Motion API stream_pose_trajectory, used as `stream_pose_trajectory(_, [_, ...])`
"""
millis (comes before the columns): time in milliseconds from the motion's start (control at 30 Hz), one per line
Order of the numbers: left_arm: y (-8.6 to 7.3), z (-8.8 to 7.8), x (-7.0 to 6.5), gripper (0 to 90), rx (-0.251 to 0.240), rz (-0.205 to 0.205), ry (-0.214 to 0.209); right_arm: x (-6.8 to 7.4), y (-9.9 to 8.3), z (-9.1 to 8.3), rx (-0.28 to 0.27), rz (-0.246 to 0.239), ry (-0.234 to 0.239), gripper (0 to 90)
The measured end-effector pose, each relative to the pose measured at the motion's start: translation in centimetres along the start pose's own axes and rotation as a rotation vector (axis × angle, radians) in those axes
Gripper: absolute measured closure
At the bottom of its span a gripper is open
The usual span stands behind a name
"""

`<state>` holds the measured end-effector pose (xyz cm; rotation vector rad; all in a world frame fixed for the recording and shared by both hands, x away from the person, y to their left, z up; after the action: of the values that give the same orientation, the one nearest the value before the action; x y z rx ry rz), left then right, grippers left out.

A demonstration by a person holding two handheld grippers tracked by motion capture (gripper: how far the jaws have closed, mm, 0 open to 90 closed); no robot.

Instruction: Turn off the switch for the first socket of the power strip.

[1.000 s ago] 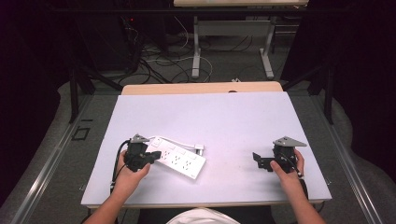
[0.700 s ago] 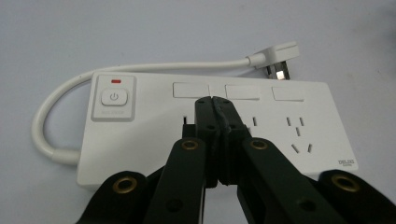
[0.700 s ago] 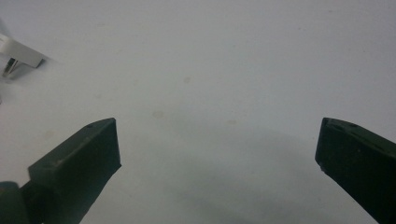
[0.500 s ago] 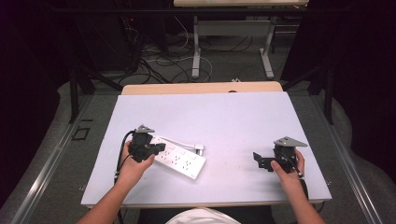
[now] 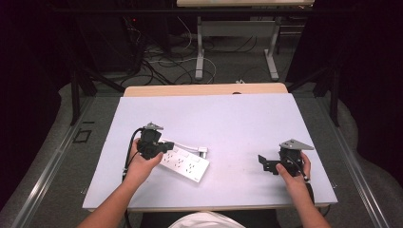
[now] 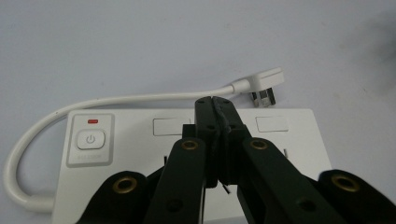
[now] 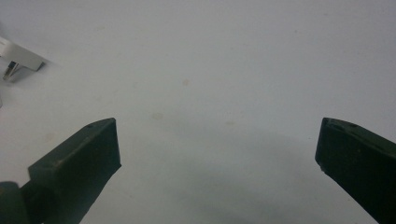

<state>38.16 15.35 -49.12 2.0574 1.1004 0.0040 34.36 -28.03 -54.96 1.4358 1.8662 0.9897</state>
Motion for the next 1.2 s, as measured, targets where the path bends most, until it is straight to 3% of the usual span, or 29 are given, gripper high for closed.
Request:
stream_pose_trajectory(67, [0.1,0.0,0.1,90.0,0.009,0.013,0.0,0.0,0.0,0.0,0.002,0.0,0.002,0.0])
stream_pose_trajectory(167, [0.2,0.5,0.0,90.0,0.011,-0.005,0.001,0.0,0.0,0.0,0.004,-0.001,0.001,0.0])
stream_pose_trajectory(400, [0.6,1.5,0.0,90.0,0.038,-0.001,0.008,0.0,0.0,0.0,0.004,-0.001,0.003,0.0])
stream_pose_trajectory(867, [0.9,2.9,0.6,90.0,0.088,-0.049,0.032,-0.1,0.0,0.0,0.004,-0.002,0.002,0.0])
stream_pose_trajectory(1200, [1.0,3.9,1.1,90.0,0.118,-0.059,0.046,-0.1,-0.1,0.1,0.004,-0.003,0.005,0.0])
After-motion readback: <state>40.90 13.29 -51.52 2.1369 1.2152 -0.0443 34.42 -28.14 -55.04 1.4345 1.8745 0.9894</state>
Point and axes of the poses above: each handheld gripper's, and its own axes: z roughly forward along the jaws, y roughly out of its top, x roughly to its left, the point moved 1 cm from there along z, roughly forward along the jaws, and after that the axes turned 9 degrees about -y, right-handed, at the moved point
